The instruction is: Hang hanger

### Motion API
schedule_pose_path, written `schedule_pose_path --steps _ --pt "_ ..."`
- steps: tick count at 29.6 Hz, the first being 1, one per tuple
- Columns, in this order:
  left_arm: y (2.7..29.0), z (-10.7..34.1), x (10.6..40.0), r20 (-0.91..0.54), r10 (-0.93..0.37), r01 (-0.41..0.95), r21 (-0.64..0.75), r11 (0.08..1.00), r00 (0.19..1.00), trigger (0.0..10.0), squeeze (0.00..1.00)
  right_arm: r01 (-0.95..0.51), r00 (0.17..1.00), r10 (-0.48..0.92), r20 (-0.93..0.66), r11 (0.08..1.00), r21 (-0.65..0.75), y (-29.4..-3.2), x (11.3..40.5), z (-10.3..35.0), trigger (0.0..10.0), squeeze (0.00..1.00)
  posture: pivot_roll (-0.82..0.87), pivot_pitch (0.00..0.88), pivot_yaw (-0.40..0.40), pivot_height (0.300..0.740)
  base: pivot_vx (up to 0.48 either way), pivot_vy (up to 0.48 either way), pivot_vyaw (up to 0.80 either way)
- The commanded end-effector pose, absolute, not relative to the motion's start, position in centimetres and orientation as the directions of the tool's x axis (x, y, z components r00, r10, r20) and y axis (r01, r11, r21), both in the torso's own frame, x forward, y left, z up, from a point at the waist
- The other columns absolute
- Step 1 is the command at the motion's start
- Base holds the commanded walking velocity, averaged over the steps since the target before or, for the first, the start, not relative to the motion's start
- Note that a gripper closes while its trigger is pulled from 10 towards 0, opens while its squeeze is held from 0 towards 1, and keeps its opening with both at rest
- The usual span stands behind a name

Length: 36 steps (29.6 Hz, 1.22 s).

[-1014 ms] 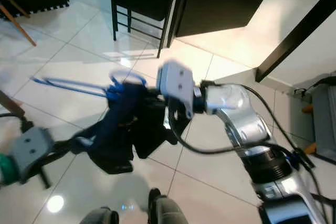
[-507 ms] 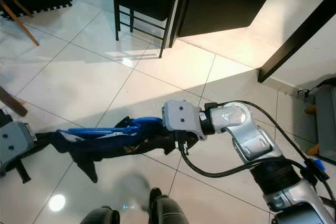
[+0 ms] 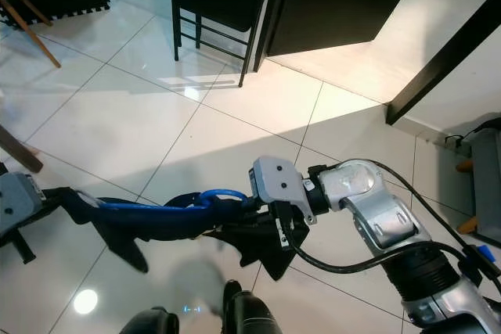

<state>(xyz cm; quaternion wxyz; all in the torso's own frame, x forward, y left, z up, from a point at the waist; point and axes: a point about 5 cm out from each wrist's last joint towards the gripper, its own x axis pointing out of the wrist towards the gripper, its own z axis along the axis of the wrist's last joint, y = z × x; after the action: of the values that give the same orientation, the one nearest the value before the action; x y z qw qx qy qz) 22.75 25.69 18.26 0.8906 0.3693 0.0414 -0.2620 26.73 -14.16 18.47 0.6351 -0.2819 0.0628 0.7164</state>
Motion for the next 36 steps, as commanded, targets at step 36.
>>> schedule_pose_path --steps 36 --pt "20.1 21.4 26.3 0.035 -0.484 0.442 0.353 0.825 0.875 10.0 0.00 -0.811 -0.127 0.936 -0.328 -0.288 -0.509 -4.3 23.6 17.1 0.0 0.00 0.09 0.136 -0.027 0.740 0.000 0.000 0.00"
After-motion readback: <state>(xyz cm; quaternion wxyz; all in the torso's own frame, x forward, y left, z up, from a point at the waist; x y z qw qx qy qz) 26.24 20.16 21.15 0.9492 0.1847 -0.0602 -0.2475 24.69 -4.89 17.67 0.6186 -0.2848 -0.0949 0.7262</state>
